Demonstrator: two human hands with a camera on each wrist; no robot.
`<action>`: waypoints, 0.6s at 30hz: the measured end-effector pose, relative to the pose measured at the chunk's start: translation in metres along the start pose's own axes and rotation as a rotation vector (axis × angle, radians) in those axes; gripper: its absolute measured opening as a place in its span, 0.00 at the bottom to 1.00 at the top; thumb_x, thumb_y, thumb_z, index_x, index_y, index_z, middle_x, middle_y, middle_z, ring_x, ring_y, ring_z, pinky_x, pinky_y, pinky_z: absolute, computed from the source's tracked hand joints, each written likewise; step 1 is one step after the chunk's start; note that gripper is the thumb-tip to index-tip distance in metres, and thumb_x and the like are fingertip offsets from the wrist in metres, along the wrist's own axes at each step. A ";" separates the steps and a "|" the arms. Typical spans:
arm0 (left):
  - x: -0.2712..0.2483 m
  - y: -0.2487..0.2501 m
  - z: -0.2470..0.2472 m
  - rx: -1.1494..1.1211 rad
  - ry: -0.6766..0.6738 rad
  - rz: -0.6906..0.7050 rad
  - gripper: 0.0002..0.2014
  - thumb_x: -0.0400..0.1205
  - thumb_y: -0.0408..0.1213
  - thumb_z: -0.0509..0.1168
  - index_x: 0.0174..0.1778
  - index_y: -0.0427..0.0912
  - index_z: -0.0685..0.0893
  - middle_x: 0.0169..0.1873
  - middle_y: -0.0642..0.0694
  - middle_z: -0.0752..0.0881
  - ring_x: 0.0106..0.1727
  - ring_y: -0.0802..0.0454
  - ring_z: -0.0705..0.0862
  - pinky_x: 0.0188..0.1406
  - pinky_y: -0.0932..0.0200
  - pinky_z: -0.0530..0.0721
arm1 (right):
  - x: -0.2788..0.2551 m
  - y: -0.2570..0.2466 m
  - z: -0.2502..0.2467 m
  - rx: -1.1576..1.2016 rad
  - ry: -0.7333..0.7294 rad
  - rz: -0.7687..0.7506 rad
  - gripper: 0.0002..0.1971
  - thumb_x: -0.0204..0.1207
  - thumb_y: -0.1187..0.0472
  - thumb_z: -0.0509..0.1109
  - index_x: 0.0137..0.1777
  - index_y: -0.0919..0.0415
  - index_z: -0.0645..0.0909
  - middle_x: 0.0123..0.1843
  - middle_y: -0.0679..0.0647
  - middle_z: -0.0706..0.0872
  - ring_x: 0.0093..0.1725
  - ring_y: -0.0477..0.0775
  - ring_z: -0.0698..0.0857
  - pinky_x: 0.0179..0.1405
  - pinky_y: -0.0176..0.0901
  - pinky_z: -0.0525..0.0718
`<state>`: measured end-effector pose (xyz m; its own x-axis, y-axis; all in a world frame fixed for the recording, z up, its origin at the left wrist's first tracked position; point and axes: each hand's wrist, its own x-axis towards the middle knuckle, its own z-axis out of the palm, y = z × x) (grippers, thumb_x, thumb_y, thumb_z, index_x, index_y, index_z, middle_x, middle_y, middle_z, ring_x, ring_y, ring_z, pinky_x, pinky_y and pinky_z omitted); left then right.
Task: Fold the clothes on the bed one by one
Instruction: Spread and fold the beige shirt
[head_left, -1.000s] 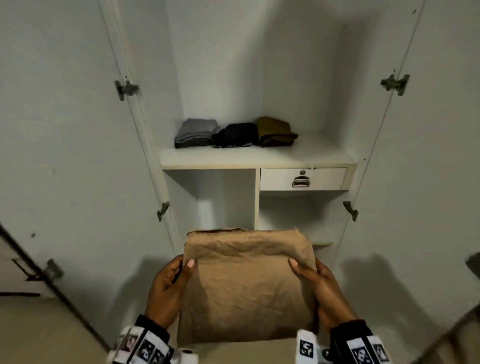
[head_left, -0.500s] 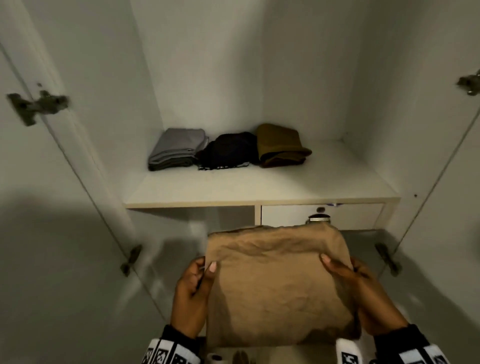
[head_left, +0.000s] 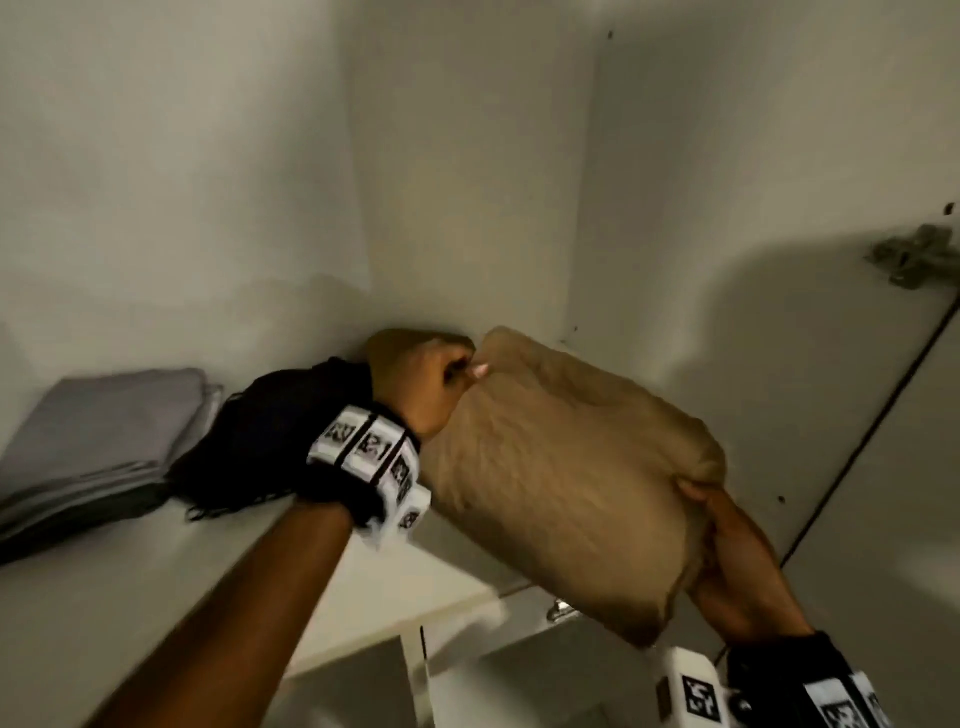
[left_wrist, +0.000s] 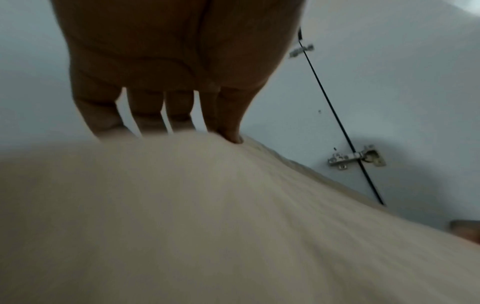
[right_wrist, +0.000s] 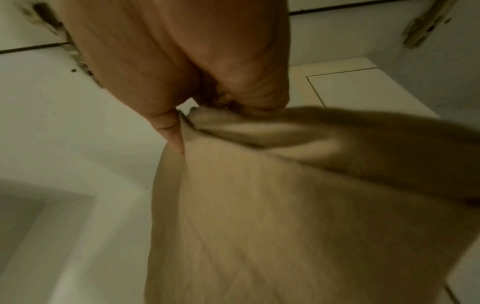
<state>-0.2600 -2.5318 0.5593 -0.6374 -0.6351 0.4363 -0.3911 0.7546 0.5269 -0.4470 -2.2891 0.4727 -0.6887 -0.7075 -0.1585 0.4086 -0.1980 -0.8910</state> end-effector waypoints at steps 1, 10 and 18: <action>0.046 0.004 0.007 0.063 -0.106 0.036 0.18 0.86 0.51 0.64 0.54 0.39 0.89 0.49 0.42 0.89 0.53 0.43 0.86 0.49 0.58 0.77 | 0.013 -0.001 0.000 0.028 0.037 -0.012 0.17 0.86 0.58 0.63 0.70 0.61 0.82 0.63 0.57 0.91 0.63 0.58 0.89 0.65 0.57 0.81; 0.242 -0.019 0.147 0.529 -0.547 0.099 0.19 0.89 0.51 0.58 0.42 0.40 0.80 0.56 0.36 0.87 0.53 0.40 0.86 0.44 0.55 0.76 | 0.122 0.025 0.012 0.191 0.272 0.197 0.43 0.53 0.55 0.91 0.68 0.71 0.81 0.65 0.69 0.86 0.67 0.70 0.83 0.74 0.70 0.76; 0.260 -0.053 0.221 0.598 -0.619 0.078 0.20 0.88 0.48 0.61 0.66 0.34 0.80 0.64 0.35 0.83 0.63 0.38 0.84 0.60 0.49 0.82 | 0.153 0.029 0.001 0.068 0.335 0.288 0.15 0.86 0.60 0.67 0.61 0.75 0.80 0.60 0.70 0.87 0.64 0.71 0.83 0.63 0.66 0.84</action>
<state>-0.5521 -2.7003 0.4839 -0.8560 -0.5047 -0.1121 -0.5040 0.8629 -0.0364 -0.5403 -2.4040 0.4230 -0.6928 -0.4835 -0.5350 0.6425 -0.0770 -0.7624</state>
